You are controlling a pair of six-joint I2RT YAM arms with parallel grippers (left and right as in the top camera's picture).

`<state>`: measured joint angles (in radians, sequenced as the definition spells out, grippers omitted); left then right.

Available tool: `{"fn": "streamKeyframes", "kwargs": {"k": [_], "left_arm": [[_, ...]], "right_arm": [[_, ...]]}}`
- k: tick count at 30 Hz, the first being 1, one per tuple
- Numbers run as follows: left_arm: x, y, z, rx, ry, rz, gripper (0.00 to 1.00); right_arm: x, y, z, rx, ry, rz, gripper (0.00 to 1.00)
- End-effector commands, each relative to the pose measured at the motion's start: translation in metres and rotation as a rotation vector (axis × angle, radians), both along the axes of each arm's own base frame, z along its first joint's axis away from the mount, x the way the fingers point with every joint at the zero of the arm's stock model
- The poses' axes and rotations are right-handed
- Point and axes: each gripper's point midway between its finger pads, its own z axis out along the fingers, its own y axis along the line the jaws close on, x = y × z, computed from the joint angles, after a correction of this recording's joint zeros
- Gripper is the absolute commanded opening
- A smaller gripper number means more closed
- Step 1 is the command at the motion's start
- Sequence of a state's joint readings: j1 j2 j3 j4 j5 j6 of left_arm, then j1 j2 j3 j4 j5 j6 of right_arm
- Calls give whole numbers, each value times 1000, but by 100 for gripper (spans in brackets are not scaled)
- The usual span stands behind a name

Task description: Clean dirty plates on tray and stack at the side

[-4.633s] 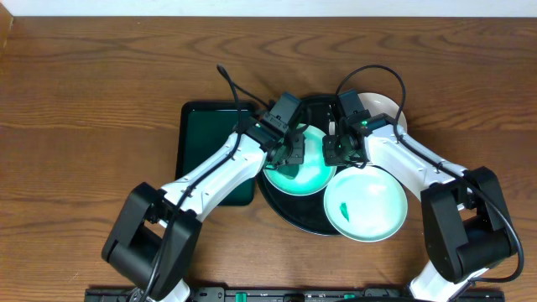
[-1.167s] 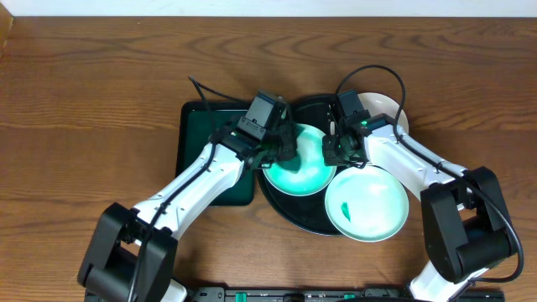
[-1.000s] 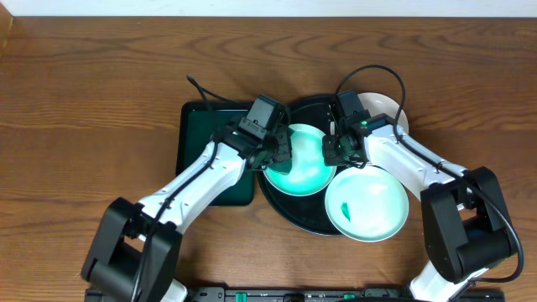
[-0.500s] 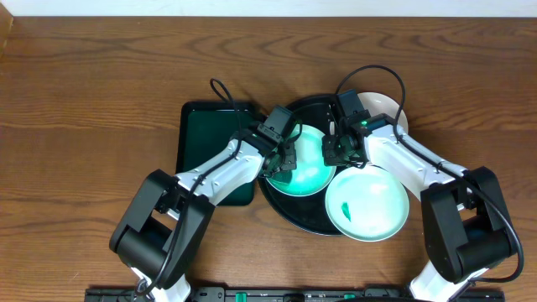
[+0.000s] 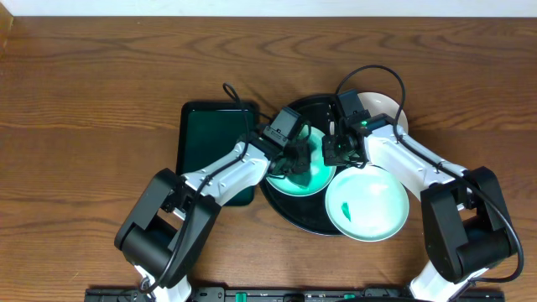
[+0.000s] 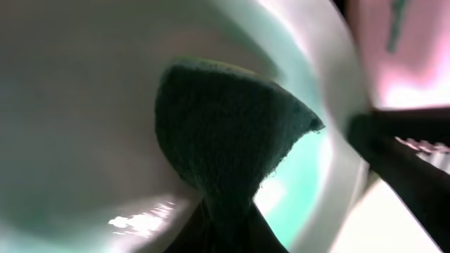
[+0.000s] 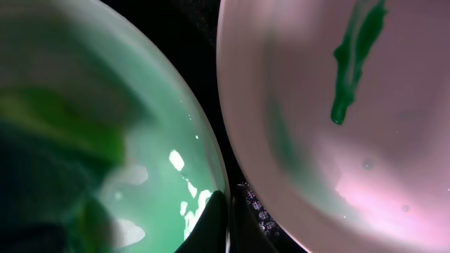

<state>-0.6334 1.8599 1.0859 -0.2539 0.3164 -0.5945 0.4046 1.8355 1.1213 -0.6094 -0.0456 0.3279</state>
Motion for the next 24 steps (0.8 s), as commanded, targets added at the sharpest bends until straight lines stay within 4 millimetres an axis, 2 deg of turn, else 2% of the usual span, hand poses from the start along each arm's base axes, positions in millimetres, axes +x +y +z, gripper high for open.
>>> {"fn": "streamKeyframes", "kwargs": {"k": [1,5,9,15,24], "left_arm": [[-4,-15,20,-78,-3,-52,8],[10,-7,51,-70,-113,-16,7],[22,13,60,24,-190,52,8],[22,46,41,200,-188,116,8],[11,53,-1,272,-96,107,8]], "right_arm": [[-5,11,3,31,3,39,1],[-5,11,3,31,3,39,1],[-5,11,3,31,3,39,1],[-5,11,3,31,3,39,1],[-5,11,3,31,3,39,1]]}}
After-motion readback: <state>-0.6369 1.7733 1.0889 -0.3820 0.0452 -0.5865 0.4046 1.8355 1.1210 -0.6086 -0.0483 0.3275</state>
